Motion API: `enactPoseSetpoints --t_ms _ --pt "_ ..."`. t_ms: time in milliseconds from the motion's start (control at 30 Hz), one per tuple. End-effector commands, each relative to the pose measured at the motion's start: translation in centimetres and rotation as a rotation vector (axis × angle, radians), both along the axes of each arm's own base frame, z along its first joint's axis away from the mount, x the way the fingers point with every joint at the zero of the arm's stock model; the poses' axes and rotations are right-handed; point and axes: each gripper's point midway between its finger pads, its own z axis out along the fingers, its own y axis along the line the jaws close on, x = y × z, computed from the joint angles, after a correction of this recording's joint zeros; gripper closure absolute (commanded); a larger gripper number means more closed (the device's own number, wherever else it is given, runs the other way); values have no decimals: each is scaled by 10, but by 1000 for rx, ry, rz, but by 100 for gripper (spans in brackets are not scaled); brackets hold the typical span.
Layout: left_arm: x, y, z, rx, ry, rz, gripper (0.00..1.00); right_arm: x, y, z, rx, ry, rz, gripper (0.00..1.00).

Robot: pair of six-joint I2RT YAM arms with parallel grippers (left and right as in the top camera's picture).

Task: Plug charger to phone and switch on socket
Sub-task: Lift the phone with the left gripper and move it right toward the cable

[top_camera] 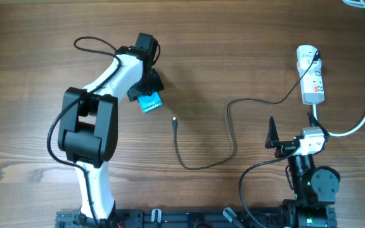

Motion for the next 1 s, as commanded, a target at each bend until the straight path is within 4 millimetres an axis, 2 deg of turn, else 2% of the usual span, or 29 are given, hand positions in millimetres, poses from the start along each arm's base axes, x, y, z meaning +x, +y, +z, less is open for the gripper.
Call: enactPoseSetpoints --t_ms 0,133,367,500,600,800,967 --pt "-61 -16 -65 9 239 -76 31 0 -3 2 10 -11 -17 0" --pt "-71 -27 -64 19 259 -121 31 0 -3 2 10 -11 -17 0" --pt "-88 -48 -62 31 293 -382 23 0 -3 2 10 -11 -17 0" --pt "-84 -50 -63 35 272 -337 18 0 -3 2 10 -11 -17 0" --pt "-77 -49 -64 28 247 -280 0 0 -3 2 10 -11 -17 0" --pt "-64 -48 -66 9 205 -260 0 0 -3 2 10 -11 -17 0" --pt "-64 -49 -66 8 200 -263 0 0 -3 2 10 -11 -17 0"
